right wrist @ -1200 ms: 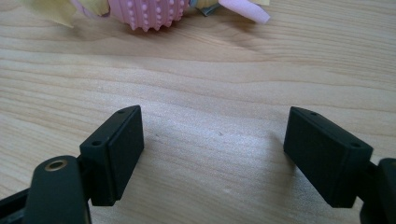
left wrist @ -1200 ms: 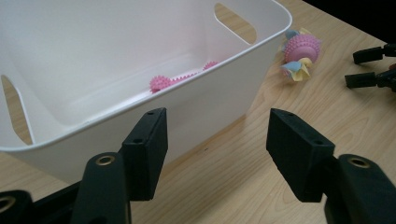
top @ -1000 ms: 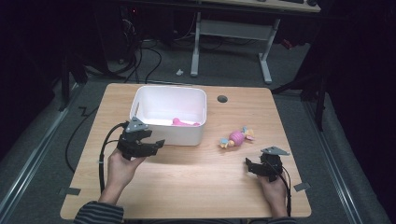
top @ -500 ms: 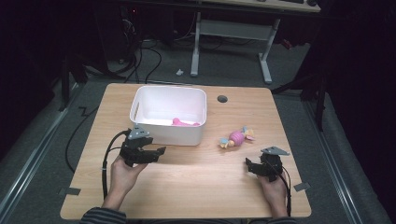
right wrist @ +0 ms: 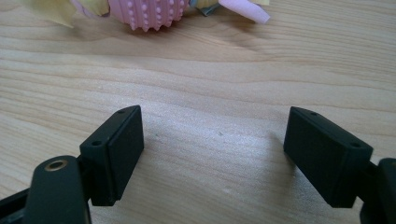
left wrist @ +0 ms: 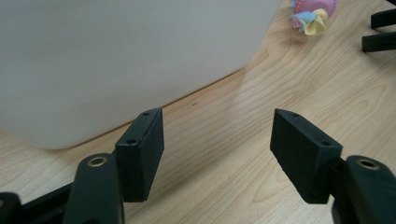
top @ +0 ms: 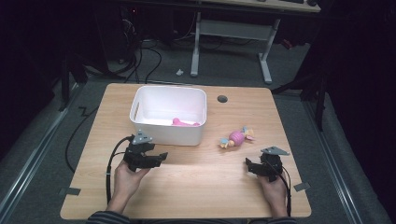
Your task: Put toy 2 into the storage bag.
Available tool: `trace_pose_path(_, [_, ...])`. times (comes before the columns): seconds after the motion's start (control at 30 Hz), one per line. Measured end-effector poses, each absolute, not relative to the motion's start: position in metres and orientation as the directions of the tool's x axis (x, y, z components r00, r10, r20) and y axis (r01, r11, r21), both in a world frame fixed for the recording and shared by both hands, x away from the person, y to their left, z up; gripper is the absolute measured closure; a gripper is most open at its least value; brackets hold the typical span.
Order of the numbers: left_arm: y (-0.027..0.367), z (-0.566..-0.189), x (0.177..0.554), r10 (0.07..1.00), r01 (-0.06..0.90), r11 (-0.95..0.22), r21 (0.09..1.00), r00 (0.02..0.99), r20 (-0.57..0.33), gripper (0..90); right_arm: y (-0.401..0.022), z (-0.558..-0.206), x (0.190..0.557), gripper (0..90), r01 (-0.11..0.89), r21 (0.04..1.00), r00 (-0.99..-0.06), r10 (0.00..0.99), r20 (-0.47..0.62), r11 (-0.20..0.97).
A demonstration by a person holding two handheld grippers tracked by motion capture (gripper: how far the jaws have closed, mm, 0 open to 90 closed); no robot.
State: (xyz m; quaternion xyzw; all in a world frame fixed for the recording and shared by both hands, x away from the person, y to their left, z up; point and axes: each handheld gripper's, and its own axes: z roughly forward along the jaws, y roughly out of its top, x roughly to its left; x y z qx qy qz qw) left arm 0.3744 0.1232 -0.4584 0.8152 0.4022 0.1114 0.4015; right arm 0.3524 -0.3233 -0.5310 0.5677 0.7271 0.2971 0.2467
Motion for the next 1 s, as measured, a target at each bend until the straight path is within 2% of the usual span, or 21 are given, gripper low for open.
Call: trace_pose_path(1.0, [0.107,-0.512,0.375,0.753,0.578,-0.424,0.698,0.653,-0.084,35.0,-0.323,-0.531,0.352,20.3,0.679,0.712,-0.233,0.972,-0.021,0.179])
